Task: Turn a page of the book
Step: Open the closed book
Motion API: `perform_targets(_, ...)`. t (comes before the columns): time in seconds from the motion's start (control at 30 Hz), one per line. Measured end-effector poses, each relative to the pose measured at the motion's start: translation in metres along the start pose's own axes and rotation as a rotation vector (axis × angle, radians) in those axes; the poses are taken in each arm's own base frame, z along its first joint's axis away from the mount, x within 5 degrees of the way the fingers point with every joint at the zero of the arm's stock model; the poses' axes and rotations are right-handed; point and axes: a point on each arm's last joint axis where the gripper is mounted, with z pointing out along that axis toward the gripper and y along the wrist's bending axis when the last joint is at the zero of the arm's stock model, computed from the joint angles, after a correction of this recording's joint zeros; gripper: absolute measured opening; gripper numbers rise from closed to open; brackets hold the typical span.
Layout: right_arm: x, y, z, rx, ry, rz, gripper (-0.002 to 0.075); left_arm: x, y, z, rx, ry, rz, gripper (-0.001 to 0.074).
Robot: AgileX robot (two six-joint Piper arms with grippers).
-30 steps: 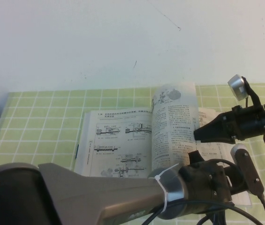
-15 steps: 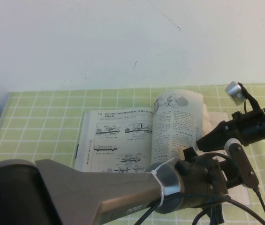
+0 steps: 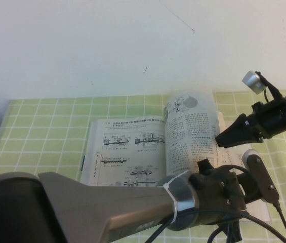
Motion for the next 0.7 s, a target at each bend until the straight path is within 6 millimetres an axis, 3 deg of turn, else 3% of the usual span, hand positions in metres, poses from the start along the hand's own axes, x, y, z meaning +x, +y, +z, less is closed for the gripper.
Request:
perform_targets(0.53, -0.022, 0.002, -0.023, 0.171, 0.116, -0.053, 0.0295, 0.000, 0.000, 0.000, 0.000, 0.001, -0.004, -0.0004)
perform_targets(0.6, -0.023, 0.003, -0.024, 0.176, 0.114, -0.060, 0.0267, 0.000, 0.001, 0.000, 0.000, 0.001, -0.005, -0.0004)
perform_targets(0.7, -0.028, -0.001, -0.026, 0.226, 0.070, -0.068, 0.0141, 0.000, 0.001, 0.000, 0.000, 0.001, -0.005, -0.0004)
